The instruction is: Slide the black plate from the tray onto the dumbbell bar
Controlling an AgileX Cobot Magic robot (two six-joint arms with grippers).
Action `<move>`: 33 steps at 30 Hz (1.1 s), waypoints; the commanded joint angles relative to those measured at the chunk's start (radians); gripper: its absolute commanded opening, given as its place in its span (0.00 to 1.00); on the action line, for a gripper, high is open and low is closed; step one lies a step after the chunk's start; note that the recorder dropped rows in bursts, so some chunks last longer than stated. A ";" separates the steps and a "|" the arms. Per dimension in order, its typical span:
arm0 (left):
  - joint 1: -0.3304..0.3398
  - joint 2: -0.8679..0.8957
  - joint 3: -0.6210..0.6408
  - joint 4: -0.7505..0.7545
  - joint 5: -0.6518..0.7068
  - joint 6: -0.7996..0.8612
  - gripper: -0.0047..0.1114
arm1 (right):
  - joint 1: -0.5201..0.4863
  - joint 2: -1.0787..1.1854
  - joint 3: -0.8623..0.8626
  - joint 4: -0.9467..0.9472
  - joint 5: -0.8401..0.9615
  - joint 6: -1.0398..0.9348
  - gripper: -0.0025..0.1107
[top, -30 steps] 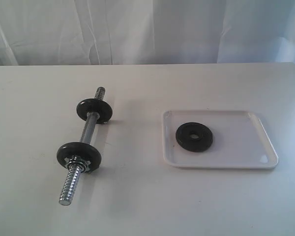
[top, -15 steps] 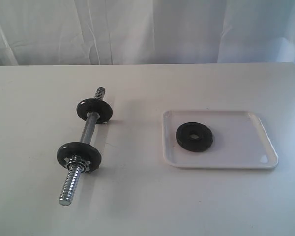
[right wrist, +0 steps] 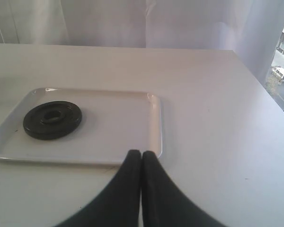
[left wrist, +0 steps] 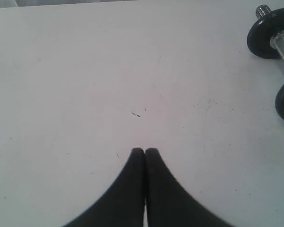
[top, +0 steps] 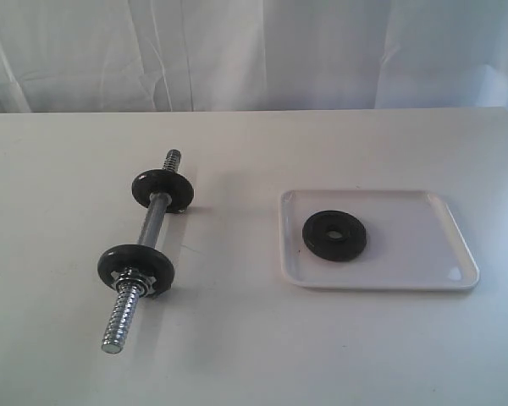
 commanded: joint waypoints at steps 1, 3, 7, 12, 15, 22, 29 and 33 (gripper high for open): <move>-0.005 -0.004 0.004 -0.003 -0.005 0.042 0.04 | 0.002 -0.006 0.004 0.000 -0.010 0.004 0.02; -0.005 -0.004 0.004 -0.003 -0.019 0.042 0.04 | 0.002 -0.006 0.004 0.000 -0.010 0.004 0.02; -0.005 -0.004 0.004 -0.003 -0.113 0.058 0.04 | 0.002 -0.006 0.004 0.000 -0.010 0.004 0.02; -0.005 -0.004 0.004 -0.003 -0.311 0.058 0.04 | 0.002 -0.006 0.004 0.000 -0.010 0.004 0.02; -0.005 -0.004 0.004 -0.003 -0.450 0.058 0.04 | 0.002 -0.006 0.004 0.000 -0.010 0.004 0.02; -0.005 -0.004 0.004 -0.003 -0.696 0.052 0.04 | 0.002 -0.006 0.004 0.000 -0.014 0.004 0.02; -0.005 -0.004 0.004 -0.002 -0.875 0.046 0.04 | 0.002 -0.006 0.004 0.000 -0.014 0.004 0.02; -0.005 -0.004 0.004 -0.006 -0.864 0.046 0.04 | 0.002 -0.006 0.004 0.000 -0.014 0.006 0.02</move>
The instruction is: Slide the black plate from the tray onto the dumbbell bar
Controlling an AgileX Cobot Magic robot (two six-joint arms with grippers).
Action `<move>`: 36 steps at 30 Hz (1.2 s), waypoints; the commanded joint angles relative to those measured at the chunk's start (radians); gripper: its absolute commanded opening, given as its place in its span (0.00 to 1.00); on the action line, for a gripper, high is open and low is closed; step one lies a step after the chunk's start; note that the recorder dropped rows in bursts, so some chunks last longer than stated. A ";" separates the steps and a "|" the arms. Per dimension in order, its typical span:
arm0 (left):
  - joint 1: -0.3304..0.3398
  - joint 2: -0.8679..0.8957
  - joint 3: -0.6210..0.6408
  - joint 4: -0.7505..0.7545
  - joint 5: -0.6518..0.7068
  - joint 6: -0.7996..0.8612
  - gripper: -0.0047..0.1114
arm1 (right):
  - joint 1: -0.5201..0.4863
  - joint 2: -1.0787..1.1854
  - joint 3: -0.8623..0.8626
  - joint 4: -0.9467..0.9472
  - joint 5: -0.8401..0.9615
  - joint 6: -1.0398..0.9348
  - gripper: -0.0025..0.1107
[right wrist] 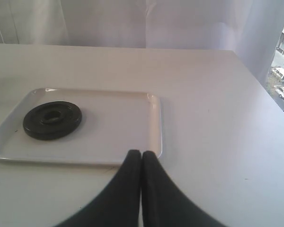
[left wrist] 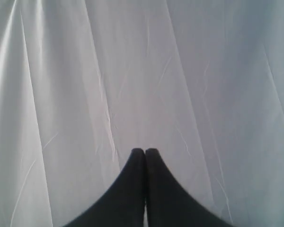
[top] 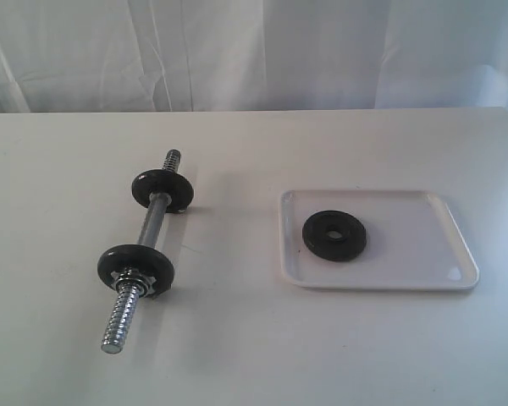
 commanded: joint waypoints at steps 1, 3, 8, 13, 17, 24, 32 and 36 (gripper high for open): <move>-0.005 -0.002 0.004 -0.018 -0.013 -0.010 0.04 | 0.002 -0.006 0.004 0.000 -0.014 0.019 0.02; -0.005 -0.002 0.004 -0.068 0.008 -0.035 0.04 | 0.002 -0.006 0.004 0.000 -0.014 0.027 0.02; -0.005 0.026 -0.034 -0.194 0.042 -0.087 0.04 | 0.002 -0.006 0.004 0.000 -0.014 0.024 0.02; -0.005 0.126 -0.144 -0.194 0.200 -0.112 0.04 | 0.002 -0.006 0.004 0.000 -0.014 0.024 0.02; -0.005 0.237 -0.243 -0.190 0.360 -0.043 0.04 | 0.002 -0.006 0.004 0.000 -0.014 0.024 0.02; -0.005 0.495 -0.421 -0.190 0.742 0.064 0.04 | 0.002 -0.006 0.004 0.000 -0.014 0.024 0.02; -0.057 0.705 -0.507 -0.196 0.814 0.057 0.04 | 0.002 -0.006 0.004 0.000 -0.016 0.025 0.02; -0.111 0.779 -0.545 -0.196 0.748 0.057 0.04 | 0.002 -0.006 0.004 0.000 -0.016 0.025 0.02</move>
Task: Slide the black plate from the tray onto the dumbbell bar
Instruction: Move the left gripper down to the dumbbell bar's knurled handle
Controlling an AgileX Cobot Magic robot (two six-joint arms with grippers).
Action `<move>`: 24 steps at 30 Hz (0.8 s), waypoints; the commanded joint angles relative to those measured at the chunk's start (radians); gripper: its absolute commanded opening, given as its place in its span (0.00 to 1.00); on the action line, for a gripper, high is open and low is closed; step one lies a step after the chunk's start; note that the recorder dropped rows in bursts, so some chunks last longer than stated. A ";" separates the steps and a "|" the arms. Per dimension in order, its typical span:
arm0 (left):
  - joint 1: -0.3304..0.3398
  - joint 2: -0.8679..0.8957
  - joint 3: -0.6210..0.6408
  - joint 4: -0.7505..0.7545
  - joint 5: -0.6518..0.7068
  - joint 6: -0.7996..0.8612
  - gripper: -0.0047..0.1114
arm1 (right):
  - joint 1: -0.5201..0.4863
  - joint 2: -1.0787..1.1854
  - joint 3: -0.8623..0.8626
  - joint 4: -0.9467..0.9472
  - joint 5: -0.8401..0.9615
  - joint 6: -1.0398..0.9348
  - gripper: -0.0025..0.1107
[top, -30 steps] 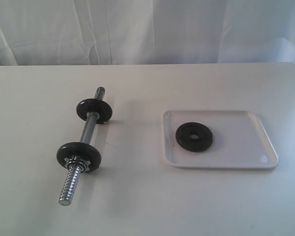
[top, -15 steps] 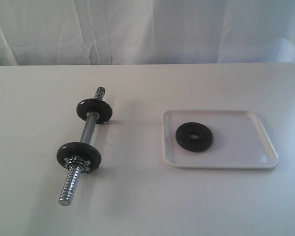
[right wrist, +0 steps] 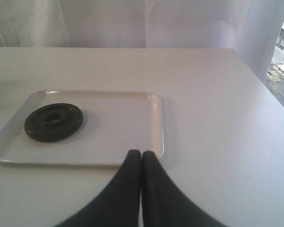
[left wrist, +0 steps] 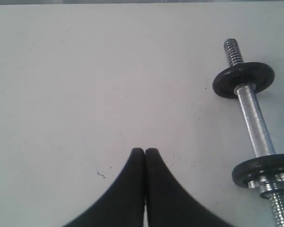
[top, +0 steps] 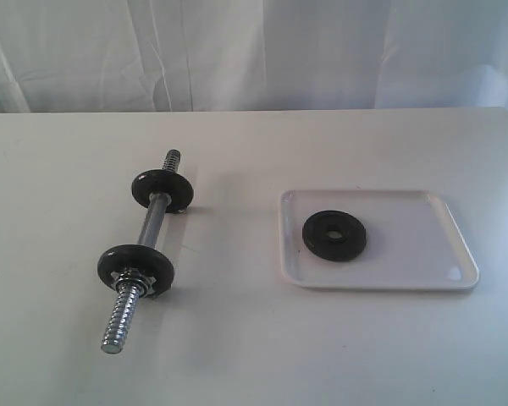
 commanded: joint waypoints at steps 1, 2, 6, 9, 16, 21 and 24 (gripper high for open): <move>-0.064 0.081 -0.054 -0.015 -0.060 0.003 0.04 | 0.002 -0.006 0.004 0.000 -0.015 0.003 0.02; -0.082 0.109 -0.071 -0.015 -0.065 0.003 0.04 | 0.002 -0.006 0.004 0.000 -0.015 0.003 0.02; -0.163 0.234 -0.141 -0.015 -0.087 0.003 0.04 | 0.002 -0.006 0.004 0.000 -0.015 0.003 0.02; -0.228 0.340 -0.218 -0.015 -0.089 0.003 0.04 | 0.002 -0.006 0.004 0.000 -0.015 0.003 0.02; -0.315 0.649 -0.448 -0.015 -0.006 -0.052 0.04 | 0.002 -0.006 0.004 0.000 -0.015 0.003 0.02; -0.315 0.841 -0.578 -0.015 0.062 -0.139 0.04 | 0.002 -0.006 0.004 0.000 -0.022 0.003 0.02; -0.322 0.928 -0.625 -0.029 0.077 -0.177 0.04 | 0.002 -0.006 0.004 0.000 -0.022 0.003 0.02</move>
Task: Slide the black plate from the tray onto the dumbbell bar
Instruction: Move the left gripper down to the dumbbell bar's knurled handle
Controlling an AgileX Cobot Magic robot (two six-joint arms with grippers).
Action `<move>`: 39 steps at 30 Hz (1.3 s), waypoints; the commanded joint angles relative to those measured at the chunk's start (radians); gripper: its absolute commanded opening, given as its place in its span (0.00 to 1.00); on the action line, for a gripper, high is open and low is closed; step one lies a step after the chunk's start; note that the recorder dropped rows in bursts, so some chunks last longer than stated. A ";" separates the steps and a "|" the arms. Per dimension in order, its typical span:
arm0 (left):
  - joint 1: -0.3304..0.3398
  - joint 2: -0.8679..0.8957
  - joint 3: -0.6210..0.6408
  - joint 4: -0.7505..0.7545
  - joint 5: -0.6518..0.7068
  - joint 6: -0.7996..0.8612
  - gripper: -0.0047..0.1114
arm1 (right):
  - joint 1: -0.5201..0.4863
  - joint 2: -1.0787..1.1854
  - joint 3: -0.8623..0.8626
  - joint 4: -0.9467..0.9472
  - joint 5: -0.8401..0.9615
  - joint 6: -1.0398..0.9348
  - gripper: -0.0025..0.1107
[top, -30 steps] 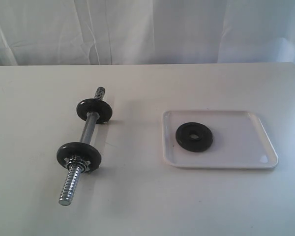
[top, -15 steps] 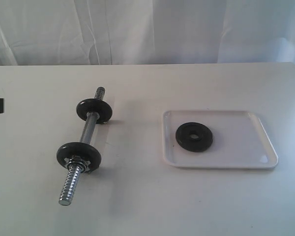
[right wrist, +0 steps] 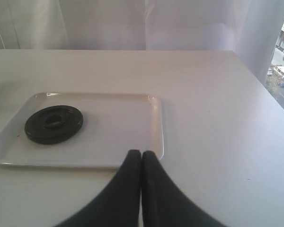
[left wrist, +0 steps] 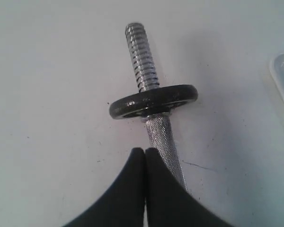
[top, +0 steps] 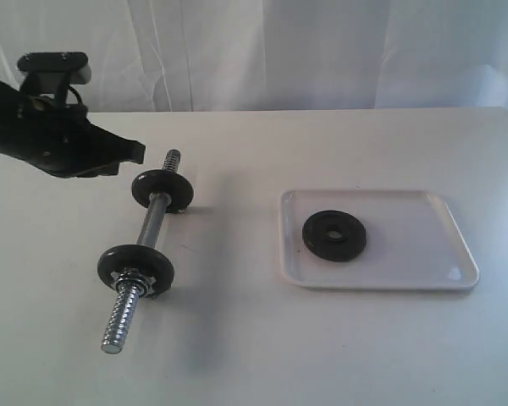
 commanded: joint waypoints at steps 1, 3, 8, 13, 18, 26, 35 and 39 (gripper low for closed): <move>-0.010 0.113 -0.066 -0.046 0.038 -0.055 0.04 | 0.002 -0.006 0.004 0.000 -0.016 0.003 0.02; -0.010 0.149 -0.081 -0.087 0.038 -0.055 0.04 | 0.002 -0.006 0.004 0.000 -0.016 0.003 0.02; -0.010 0.192 -0.098 -0.103 0.040 -0.049 0.13 | 0.002 -0.006 0.004 0.000 -0.023 0.003 0.02; -0.010 0.204 -0.098 -0.106 0.037 -0.043 0.49 | 0.002 -0.006 0.004 0.000 -0.023 0.003 0.02; -0.034 0.225 -0.098 -0.106 -0.013 -0.035 0.53 | 0.002 -0.006 0.004 0.000 -0.023 0.003 0.02; -0.067 0.285 -0.098 -0.106 -0.077 -0.008 0.58 | 0.002 -0.006 0.004 0.000 -0.023 0.003 0.02; -0.067 0.334 -0.098 -0.106 -0.124 -0.008 0.58 | 0.002 -0.006 0.004 0.000 -0.023 0.003 0.02; -0.067 0.334 -0.098 -0.106 -0.126 -0.008 0.54 | 0.002 -0.006 0.004 0.000 -0.023 0.003 0.02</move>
